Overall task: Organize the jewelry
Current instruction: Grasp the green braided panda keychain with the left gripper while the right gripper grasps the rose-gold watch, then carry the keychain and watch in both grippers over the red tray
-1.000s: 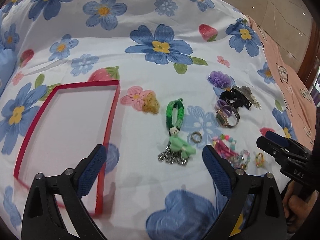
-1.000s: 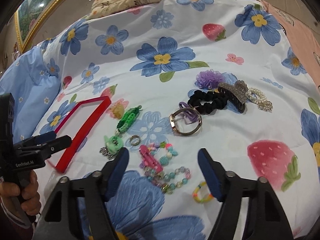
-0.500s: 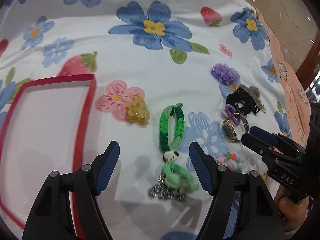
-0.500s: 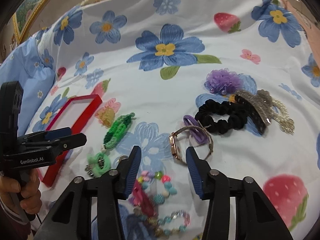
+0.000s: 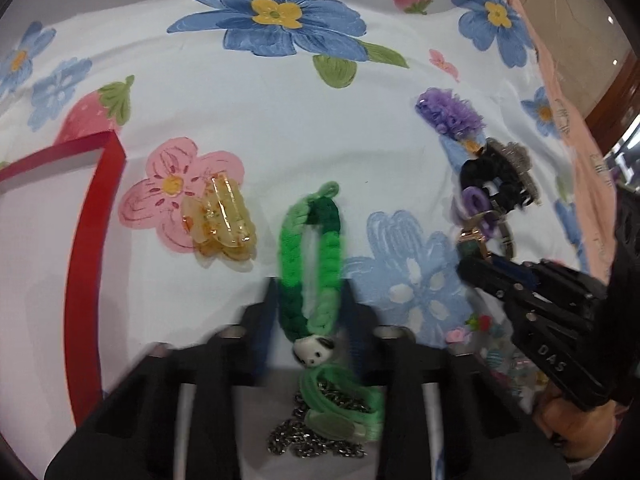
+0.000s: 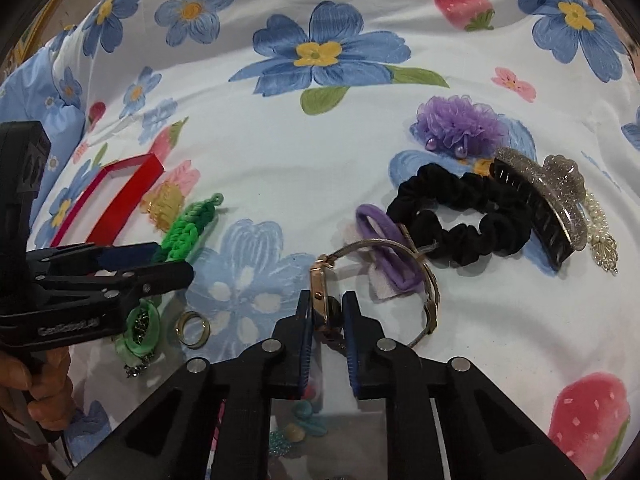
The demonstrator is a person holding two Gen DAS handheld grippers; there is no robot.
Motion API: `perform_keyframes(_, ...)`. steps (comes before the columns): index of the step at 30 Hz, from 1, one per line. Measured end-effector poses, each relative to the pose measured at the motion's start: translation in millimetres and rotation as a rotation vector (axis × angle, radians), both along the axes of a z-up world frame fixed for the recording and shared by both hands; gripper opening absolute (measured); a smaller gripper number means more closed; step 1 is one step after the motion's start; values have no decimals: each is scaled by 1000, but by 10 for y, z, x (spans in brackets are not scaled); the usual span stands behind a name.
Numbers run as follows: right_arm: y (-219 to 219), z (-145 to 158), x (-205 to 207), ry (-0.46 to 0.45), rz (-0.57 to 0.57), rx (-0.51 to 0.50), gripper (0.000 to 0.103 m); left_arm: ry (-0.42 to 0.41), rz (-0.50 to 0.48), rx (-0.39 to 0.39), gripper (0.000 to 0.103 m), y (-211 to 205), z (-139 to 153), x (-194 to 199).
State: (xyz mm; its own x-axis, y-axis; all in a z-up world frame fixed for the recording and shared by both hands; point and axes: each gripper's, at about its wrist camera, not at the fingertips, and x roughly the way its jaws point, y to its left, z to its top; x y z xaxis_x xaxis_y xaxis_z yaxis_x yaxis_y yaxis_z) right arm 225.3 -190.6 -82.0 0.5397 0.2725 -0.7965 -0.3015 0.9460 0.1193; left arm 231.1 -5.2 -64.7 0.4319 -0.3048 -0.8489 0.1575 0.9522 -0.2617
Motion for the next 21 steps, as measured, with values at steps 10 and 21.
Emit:
perform_keyframes(10, 92, 248, -138, -35, 29, 74, 7, -53, 23, -63, 19, 222, 278, -270)
perform_keyframes(21, 591, 536, -290, -70, 144, 143, 7, -120, 115, -75, 19, 734, 583, -707)
